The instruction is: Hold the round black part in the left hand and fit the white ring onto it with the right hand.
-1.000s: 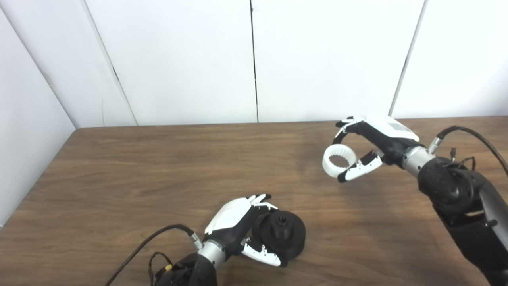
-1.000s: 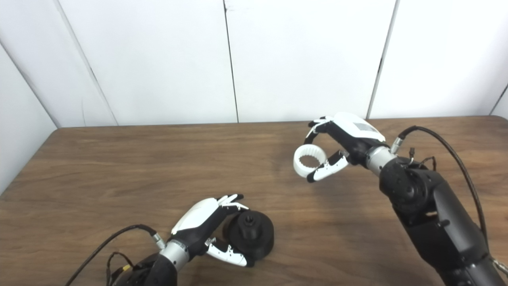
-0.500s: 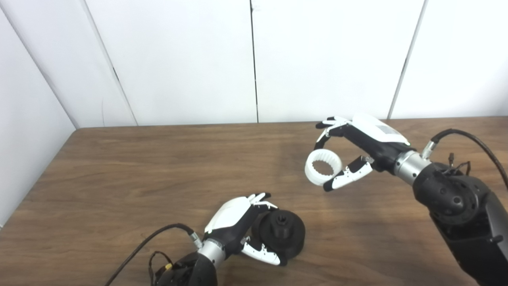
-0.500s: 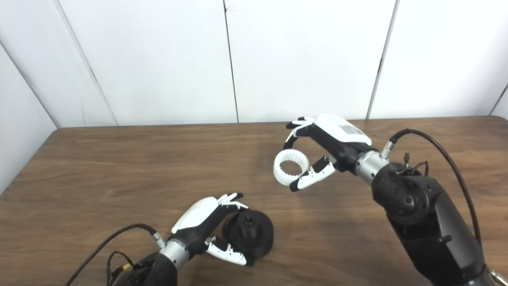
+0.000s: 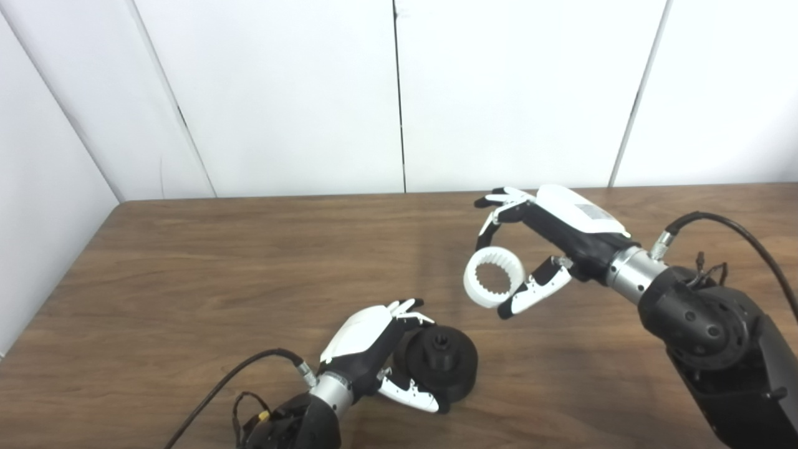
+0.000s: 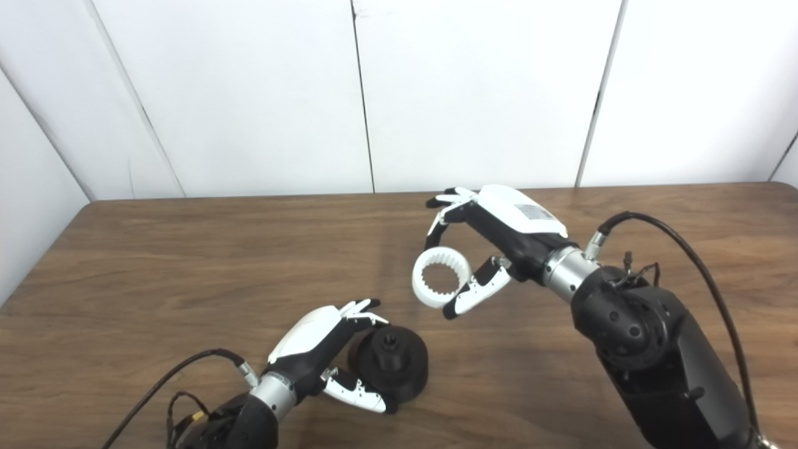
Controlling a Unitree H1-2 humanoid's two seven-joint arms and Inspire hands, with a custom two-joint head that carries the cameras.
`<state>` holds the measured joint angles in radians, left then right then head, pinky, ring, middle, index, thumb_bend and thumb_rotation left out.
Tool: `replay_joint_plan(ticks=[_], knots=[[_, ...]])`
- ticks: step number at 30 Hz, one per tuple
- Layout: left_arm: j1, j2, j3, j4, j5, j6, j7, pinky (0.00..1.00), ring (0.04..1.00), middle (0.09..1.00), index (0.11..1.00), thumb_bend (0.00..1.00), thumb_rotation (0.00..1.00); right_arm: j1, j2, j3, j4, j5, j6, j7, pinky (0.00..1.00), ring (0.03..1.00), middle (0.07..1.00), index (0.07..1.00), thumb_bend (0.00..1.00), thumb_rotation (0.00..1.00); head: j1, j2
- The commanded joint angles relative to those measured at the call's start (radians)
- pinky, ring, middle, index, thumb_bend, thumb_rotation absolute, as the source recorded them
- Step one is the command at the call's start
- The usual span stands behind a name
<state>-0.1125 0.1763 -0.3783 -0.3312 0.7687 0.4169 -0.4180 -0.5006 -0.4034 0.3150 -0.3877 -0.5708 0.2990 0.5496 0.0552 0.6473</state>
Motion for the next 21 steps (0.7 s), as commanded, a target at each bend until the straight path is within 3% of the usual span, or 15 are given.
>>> replay_joint_plan(ticks=[1, 21], knots=[[-0.021, 0.004, 0.007, 0.006, -0.004, 0.000, 0.007, 0.96, 1.000, 0.984, 0.716, 0.94, 0.25, -0.027, 0.006, -0.005, -0.046, -0.005, 0.005, 0.005, 0.84, 0.958, 0.888, 0.492, 0.52, 0.15, 0.001, 0.000], [-0.017, 0.003, 0.004, -0.002, -0.004, 0.009, 0.006, 0.99, 1.000, 0.985, 0.722, 0.93, 0.25, 0.004, 0.055, 0.041, -0.049, -0.038, -0.011, 0.047, 0.84, 0.966, 0.893, 0.493, 0.52, 0.16, -0.003, 0.005]])
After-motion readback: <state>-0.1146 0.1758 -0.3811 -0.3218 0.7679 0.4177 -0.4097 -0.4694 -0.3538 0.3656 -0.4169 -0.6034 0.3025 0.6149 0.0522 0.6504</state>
